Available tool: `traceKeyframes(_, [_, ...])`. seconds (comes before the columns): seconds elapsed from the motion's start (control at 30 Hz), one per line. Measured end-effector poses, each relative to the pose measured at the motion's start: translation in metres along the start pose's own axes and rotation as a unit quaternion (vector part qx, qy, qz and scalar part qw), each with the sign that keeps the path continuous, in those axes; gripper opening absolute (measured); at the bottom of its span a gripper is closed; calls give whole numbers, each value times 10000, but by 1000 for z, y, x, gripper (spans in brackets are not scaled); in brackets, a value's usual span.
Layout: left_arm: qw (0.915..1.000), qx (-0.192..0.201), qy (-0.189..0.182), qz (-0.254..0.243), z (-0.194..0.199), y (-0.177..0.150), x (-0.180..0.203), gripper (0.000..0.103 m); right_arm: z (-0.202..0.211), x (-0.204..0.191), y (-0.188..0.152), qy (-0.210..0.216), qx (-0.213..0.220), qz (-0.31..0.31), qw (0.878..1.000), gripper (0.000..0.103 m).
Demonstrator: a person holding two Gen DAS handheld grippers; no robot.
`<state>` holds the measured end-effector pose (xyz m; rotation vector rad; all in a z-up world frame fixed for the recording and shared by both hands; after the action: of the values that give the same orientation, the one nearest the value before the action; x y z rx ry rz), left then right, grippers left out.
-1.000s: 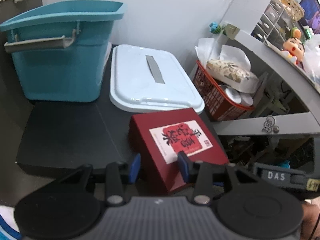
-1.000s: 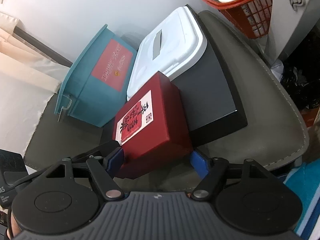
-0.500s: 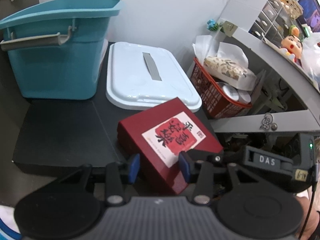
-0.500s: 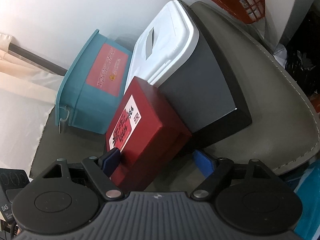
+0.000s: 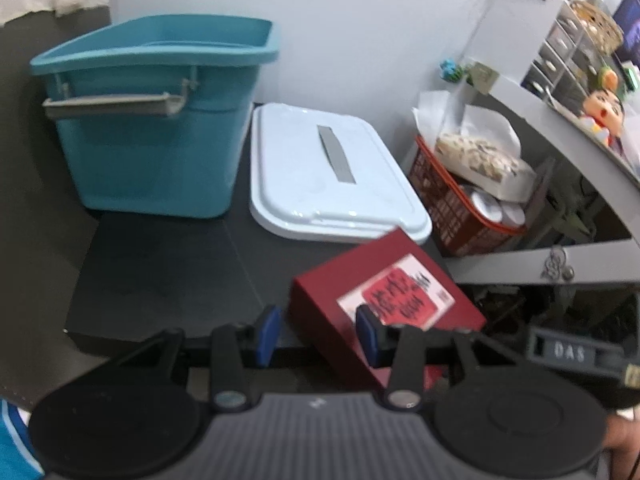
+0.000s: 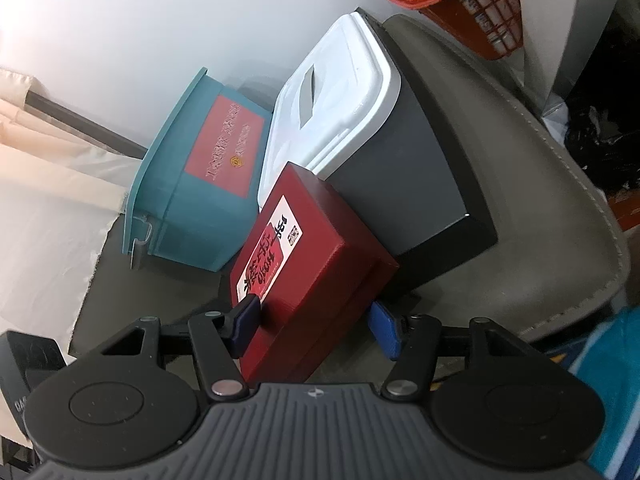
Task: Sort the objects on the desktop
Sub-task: 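Tilt the red gift box up with the right tool fingers, then close the right tool on the edge of the red gift box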
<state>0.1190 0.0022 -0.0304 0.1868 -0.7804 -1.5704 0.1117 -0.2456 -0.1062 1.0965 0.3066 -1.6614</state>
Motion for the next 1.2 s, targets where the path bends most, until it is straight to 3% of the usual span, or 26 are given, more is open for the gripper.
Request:
traceKeyframes(0.23, [9999,-93,83,-17,-3,-3,-3,45,17,-20,-7,-324,226,656,9971,59])
traceKeyframes(0.43, [9999,-113,120,-22,-2,-5,-4,45,25,-40,-16,-632,437,1517,9854,56])
traceKeyframes(0.77, [9997,-210,97,-54,-8,-7,-3,44,39,-67,-24,-703,786,2586,9602,52])
traceKeyframes(0.97, [9997,-233,55,-64,-10,-7,-3,44,31,-71,-24,-850,809,2815,9524,52])
traceKeyframes(1.2, [9997,-216,26,-68,-11,-7,-2,44,22,-65,-19,-870,704,2766,9545,53])
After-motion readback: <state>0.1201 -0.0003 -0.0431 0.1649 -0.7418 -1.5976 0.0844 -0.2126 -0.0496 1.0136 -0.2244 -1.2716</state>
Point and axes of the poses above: each gripper's, at about its wrist camera, not at the fingertips, and z roughly against the way its jaws point, x to its right, y to its top, the point moved 2 cm from there along -z, roughly the way its jaws point, and after that the axes turned 6 degrees about -x, right-handed, at the moved point
